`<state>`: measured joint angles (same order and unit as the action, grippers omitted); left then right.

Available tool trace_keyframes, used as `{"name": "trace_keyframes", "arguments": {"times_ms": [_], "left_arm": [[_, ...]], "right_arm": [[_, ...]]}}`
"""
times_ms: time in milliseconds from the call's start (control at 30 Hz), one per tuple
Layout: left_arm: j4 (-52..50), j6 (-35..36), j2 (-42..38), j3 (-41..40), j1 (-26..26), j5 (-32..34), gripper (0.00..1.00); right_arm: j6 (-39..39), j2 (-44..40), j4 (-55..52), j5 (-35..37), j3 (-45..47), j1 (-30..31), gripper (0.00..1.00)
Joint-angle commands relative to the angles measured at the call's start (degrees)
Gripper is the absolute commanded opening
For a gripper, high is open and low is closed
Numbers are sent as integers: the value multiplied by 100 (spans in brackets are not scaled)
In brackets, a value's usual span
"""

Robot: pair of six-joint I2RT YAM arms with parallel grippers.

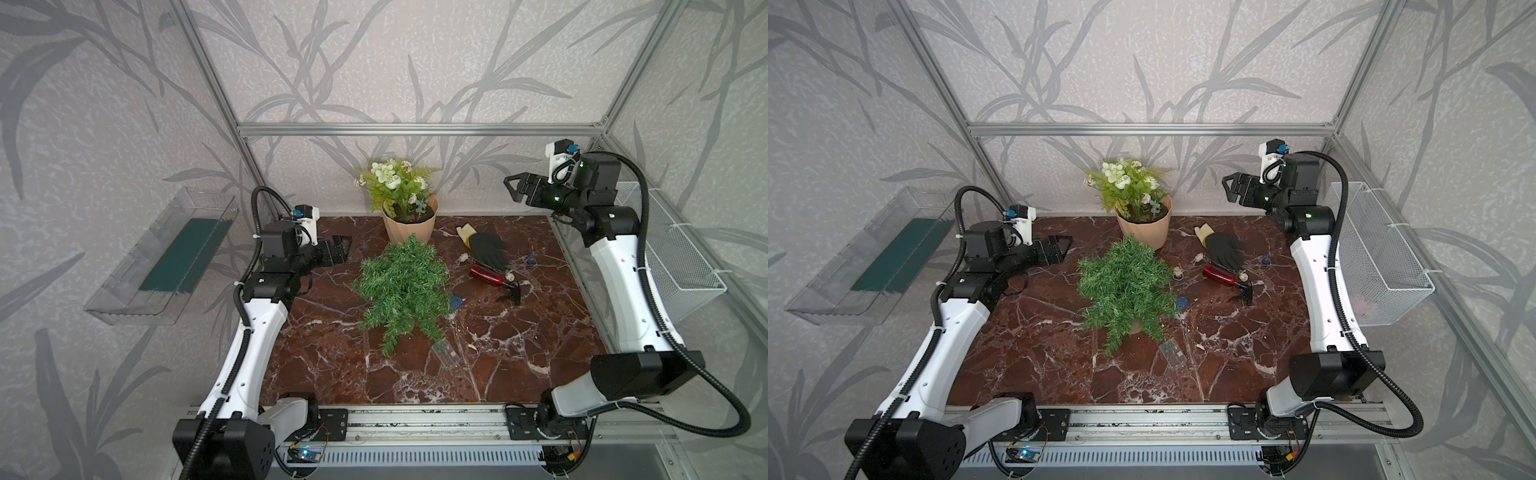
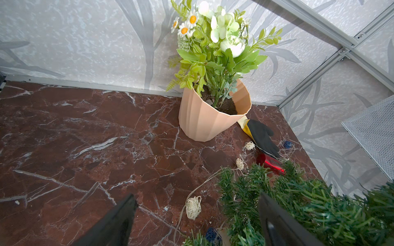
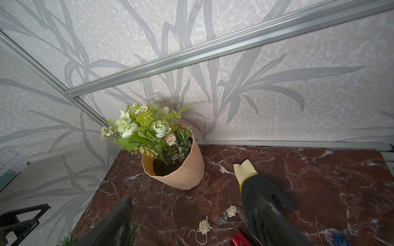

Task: Remove string lights from the small christmas tree
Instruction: Remove the light string from the Christmas tree.

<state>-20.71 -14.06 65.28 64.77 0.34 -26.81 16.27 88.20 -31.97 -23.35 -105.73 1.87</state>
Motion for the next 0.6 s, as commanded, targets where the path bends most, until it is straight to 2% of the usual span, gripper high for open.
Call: {"name": "trace_keyframes", "arguments": {"times_ms": [0,133,300,567], "left_arm": [[-246,-61,-61,96,10,62,91],[-526,-71,-65,232,-5,78,90],[-967,108,-112,445,-166,290,90],[-1524,394,-72,845,-854,873,90]], "right_arm": [[-140,-159,23,60,101,133,88],[-382,-113,-219,271,320,457,88],[-429,-30,-288,415,1070,771,88],[-792,740,-462,669,1942,1102,88]]}}
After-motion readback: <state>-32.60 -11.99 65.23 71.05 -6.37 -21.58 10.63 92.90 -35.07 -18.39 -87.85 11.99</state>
